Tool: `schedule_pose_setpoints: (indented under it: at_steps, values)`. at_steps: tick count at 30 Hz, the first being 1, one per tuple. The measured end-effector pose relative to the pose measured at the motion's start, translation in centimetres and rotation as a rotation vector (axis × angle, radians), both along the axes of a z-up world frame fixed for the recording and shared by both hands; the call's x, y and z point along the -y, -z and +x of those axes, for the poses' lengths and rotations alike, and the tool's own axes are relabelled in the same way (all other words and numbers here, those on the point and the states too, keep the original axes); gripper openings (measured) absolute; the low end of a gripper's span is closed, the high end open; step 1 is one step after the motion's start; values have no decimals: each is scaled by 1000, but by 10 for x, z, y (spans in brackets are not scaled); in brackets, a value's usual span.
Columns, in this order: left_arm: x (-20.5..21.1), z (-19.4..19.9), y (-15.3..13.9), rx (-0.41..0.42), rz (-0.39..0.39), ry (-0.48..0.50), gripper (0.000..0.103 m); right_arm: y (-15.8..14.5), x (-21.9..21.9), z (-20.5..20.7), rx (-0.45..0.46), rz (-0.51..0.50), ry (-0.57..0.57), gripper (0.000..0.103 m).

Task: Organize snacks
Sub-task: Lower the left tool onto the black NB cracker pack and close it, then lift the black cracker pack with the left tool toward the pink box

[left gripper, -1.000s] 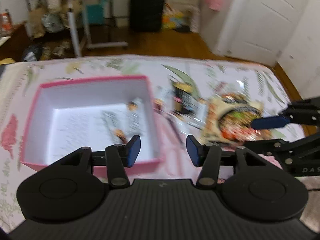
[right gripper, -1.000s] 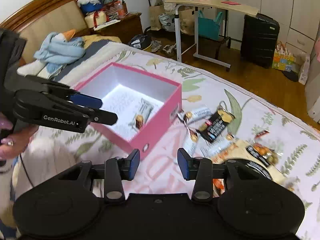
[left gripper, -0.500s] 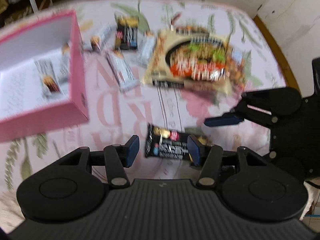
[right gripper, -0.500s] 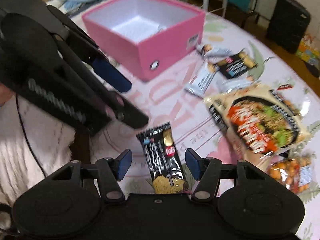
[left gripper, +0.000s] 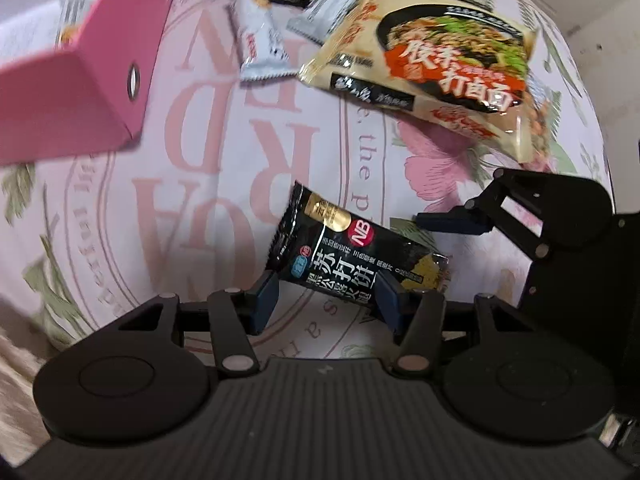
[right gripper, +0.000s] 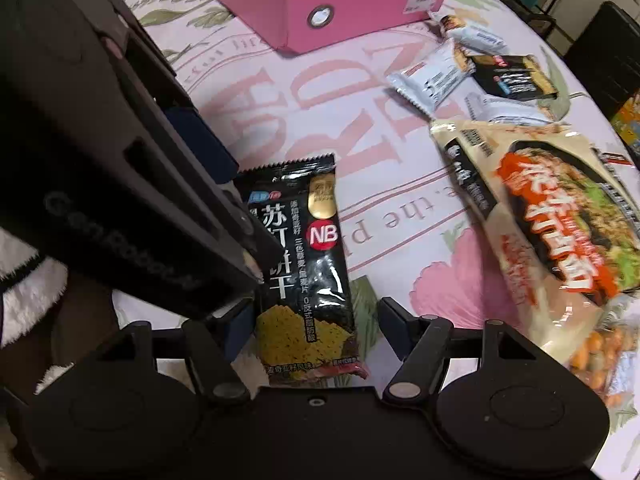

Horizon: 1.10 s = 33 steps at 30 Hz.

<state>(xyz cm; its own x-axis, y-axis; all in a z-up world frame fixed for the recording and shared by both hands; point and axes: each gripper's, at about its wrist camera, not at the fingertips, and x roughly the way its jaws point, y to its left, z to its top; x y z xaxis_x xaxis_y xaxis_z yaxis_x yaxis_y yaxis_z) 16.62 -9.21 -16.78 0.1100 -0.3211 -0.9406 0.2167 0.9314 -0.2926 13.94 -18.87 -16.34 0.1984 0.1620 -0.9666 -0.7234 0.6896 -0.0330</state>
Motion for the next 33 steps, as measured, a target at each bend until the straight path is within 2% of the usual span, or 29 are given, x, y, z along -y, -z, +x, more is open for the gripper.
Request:
schedule_pose_setpoints:
  at_steps: [3,5,9,16,22,29,33]
  values:
    - [1,-5,12,-7,-10,-52,49,-3,4,6,2,62,80,54]
    - [-2,-5,13,38,-25,-104,48,-5,9,14,-14,130,167,53]
    - [-8,-1,7,123,-77,-153,48,-3,9,21,10,200,260,54]
    - [-21,5,22,72,-157,-240,40,-1,5,23,14,235,320,53]
    - [-20,5,23,83,-170,-231,40,-4,8,22,19,232,335,53]
    - [-19,2,20,60,-161,-195,40,-7,11,20,-53,245,407,53]
    - [-19,-3,14,60,-146,-167,40,-11,10,14,-63,252,430,53]
